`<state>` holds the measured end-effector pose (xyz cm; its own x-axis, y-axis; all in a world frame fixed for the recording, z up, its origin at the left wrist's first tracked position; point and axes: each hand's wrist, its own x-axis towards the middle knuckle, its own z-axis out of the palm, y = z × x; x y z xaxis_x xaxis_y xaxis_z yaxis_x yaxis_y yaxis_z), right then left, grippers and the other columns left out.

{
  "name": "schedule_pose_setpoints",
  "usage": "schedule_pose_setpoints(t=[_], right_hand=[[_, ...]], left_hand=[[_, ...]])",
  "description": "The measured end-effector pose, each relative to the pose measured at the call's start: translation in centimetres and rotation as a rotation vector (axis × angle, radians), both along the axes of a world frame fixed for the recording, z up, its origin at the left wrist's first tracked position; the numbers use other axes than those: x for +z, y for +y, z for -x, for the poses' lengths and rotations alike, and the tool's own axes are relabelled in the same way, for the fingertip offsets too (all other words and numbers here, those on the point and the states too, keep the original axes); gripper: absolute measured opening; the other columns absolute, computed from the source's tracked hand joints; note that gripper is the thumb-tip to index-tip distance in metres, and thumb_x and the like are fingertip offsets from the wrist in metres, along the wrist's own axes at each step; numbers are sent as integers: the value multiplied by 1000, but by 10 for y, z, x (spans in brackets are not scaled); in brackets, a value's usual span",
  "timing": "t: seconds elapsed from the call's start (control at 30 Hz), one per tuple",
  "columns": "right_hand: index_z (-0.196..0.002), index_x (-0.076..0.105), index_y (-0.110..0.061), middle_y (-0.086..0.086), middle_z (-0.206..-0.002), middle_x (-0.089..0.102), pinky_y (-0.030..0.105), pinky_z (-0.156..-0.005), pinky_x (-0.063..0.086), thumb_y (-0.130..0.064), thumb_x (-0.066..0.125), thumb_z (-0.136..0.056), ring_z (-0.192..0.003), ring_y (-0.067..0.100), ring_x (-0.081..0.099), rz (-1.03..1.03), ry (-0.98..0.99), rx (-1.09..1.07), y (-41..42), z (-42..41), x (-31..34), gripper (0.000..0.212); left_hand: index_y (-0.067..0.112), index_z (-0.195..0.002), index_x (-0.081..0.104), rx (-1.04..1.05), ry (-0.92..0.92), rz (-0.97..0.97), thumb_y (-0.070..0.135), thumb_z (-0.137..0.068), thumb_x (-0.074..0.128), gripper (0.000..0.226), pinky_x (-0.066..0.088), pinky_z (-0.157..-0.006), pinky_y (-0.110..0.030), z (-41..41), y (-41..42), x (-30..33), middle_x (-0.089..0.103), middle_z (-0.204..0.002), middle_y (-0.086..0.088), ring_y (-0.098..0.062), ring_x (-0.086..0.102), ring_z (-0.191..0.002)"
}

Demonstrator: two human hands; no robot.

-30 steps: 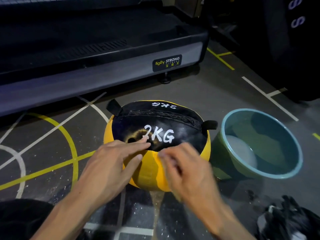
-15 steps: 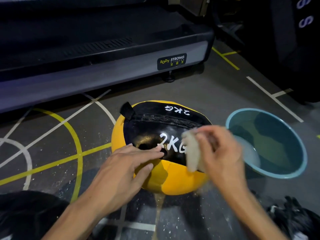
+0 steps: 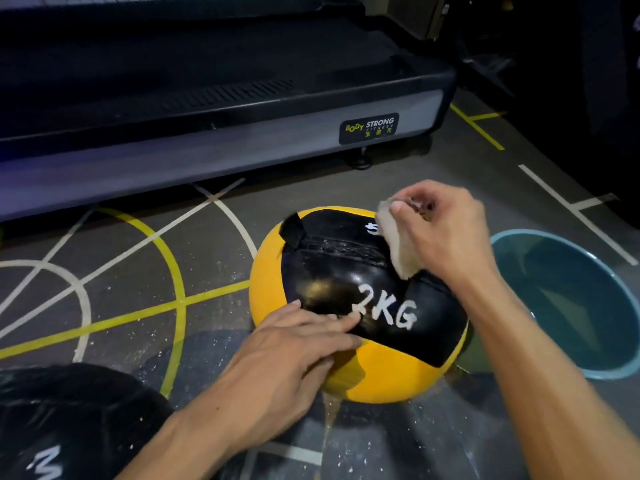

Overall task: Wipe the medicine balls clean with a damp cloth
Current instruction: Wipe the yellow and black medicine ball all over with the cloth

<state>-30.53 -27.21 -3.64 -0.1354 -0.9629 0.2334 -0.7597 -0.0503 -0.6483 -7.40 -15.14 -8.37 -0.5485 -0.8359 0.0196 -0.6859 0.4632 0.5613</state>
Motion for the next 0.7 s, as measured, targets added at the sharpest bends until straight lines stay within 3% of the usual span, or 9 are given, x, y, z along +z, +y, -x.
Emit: schedule_pose_setpoints(t=[0.17, 0.27, 0.33, 0.47, 0.53, 0.63, 0.7], right_hand=[[-96, 74, -30, 0, -104, 76, 36, -88, 52, -36, 66, -93, -106, 29, 68, -191, 269, 134, -21, -38, -7, 11], [-100, 73, -29, -2, -110, 75, 36, -87, 47, -30, 63, -95, -109, 28, 65, -152, 456, 438, -10, -72, -8, 11], [-98, 73, -29, 0, -107, 76, 36, -87, 50, -33, 65, -95, -106, 29, 67, -204, 449, 466, -23, -67, -9, 10], [-86, 68, -31, 7, -107, 75, 31, -88, 52, -32, 69, -95, -104, 29, 68, -326, 330, 143, -59, -36, -6, 8], [-87, 71, -32, 1, -104, 76, 28, -90, 52, -32, 71, -93, -103, 23, 69, -274, 281, 263, -56, -52, -9, 6], [-96, 78, -25, -4, -100, 77, 22, -90, 49, -21, 71, -92, -98, 11, 69, -216, 302, 621, -42, -83, -7, 9], [-103, 78, -20, 2, -103, 77, 20, -86, 46, -16, 68, -93, -101, 16, 69, -196, 381, 579, -52, -81, -4, 15]], left_hand=[[49, -139, 58, -58, -6, -36, 33, -99, 47, 45, 2, -121, -15, 12, 8, -7, 35, -148, 47, 15, 32, -140], [47, -136, 61, -55, -5, -41, 33, -93, 41, 50, 9, -116, -12, 11, 9, -10, 41, -144, 47, 11, 40, -134], [48, -136, 61, -50, 3, -74, 26, -91, 47, 52, 9, -114, -10, 6, 9, -12, 40, -143, 49, 12, 39, -132], [46, -138, 60, -58, 43, -88, 17, -92, 59, 55, 4, -118, -12, 5, 9, -12, 38, -145, 48, 16, 32, -136], [44, -138, 61, -63, 51, -88, 20, -91, 57, 53, 5, -117, -13, 7, 5, -10, 40, -146, 45, 13, 33, -136], [42, -136, 64, -68, 69, -92, 24, -91, 55, 49, 14, -118, -19, 7, 1, -9, 43, -146, 43, 10, 37, -135], [42, -135, 64, -73, 75, -98, 22, -92, 56, 48, 13, -121, -21, 7, 3, -9, 42, -146, 43, 11, 35, -136]])
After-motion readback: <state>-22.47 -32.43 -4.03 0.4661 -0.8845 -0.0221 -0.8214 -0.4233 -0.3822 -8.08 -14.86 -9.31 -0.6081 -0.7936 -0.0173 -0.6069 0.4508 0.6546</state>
